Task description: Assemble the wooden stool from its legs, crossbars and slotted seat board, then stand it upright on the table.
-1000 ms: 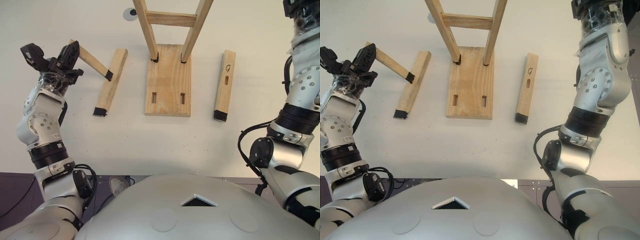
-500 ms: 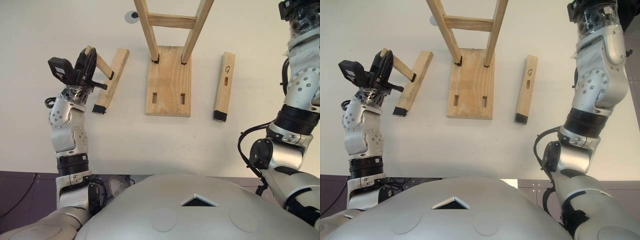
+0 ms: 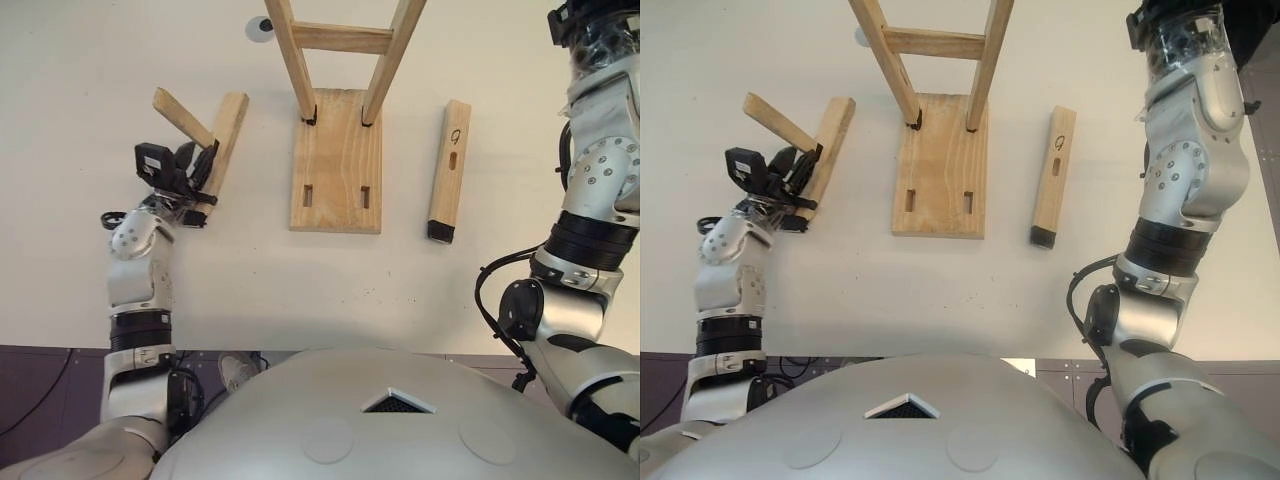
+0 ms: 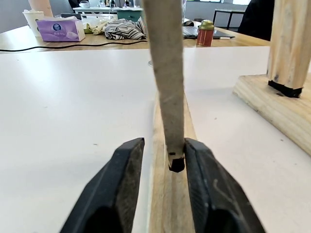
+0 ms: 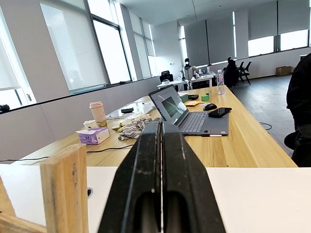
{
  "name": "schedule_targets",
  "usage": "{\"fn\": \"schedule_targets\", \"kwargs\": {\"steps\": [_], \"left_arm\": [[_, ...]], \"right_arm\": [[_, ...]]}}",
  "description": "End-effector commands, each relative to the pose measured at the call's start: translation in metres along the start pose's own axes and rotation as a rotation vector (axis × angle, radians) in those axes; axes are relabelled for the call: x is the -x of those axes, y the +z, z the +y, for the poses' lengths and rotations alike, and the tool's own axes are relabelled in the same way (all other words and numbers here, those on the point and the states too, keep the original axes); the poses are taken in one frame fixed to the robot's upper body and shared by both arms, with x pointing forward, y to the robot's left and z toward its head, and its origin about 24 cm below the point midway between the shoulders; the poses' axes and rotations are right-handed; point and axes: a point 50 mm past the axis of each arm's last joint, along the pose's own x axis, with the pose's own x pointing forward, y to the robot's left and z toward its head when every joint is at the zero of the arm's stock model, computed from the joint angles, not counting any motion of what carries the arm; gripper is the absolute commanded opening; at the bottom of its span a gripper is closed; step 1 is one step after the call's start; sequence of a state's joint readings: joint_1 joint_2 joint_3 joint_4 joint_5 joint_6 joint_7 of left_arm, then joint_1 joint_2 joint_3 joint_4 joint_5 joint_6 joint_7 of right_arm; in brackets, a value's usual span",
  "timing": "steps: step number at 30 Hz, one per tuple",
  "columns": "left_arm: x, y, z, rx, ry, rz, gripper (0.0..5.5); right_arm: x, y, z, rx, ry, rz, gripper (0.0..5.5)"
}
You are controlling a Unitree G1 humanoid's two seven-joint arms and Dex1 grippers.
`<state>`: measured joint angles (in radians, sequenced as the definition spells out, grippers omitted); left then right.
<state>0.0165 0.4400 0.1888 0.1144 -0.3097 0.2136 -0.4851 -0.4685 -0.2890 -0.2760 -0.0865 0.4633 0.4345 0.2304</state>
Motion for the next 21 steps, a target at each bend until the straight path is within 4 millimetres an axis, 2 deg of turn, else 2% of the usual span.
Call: {"fn": "schedule_targets", "kwargs": {"steps": [1,5,10,13,16,21], "left_arm": [[0.005,0.042,0.011,-0.075,-0.102,0.207,2.07],[0.017,0.062,0.010,-0.057,-0.178,0.416,2.66],[0.026,0.051,0.012,-0.059,-0.152,0.563,3.27],[0.029,0.031,0.016,-0.052,-0.151,0.634,3.27],[0.032,0.008,0.011,-0.036,-0.188,0.660,3.27],[0.030,0.003,0.013,-0.003,-0.182,0.606,2.54]], "right_arm": [[0.002,0.006,-0.002,0.031,-0.022,-0.008,0.00],[0.002,0.004,-0.003,0.032,-0.039,-0.004,0.00],[0.005,-0.001,-0.003,0.023,-0.052,0.009,0.00],[0.006,-0.002,-0.004,0.023,-0.057,0.014,0.00],[0.005,-0.002,-0.004,0.023,-0.052,0.018,0.00],[0.003,-0.004,-0.003,0.028,-0.041,0.028,0.00]]}}
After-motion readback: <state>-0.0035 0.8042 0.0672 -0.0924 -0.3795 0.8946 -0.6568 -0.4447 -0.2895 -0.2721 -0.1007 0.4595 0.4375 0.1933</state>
